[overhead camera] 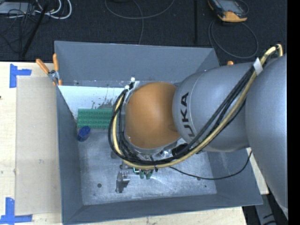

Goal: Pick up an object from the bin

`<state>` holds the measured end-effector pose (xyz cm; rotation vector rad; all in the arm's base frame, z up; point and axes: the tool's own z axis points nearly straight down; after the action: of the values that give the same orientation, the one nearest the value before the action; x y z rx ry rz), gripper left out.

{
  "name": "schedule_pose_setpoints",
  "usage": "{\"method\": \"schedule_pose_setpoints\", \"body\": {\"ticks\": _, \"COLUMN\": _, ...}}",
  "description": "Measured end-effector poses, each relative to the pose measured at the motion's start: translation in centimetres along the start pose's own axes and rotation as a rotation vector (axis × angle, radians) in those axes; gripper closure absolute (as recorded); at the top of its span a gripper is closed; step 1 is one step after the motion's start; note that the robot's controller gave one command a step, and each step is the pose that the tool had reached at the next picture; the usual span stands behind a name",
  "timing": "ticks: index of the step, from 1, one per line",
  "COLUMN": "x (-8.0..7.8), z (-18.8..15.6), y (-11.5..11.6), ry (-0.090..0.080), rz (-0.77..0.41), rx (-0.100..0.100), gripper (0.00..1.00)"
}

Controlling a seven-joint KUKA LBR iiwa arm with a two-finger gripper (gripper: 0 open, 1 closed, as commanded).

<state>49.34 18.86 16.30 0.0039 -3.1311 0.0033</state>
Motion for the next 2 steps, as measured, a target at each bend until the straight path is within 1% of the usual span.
{"method": "schedule_pose_setpoints", "body": {"ticks": 1, "x": -4.0, "z": 9.1, "y": -5.7, "ry": -0.010, "rz": -0.321, "rx": -0.002, "gripper": 0.00}}
{"method": "schedule_pose_setpoints", "body": {"ticks": 2, "x": -4.3, "z": 9.1, "y": -10.9, "ry": -0.015, "rz": -0.331, "rx": -0.003, "gripper": 0.00}}
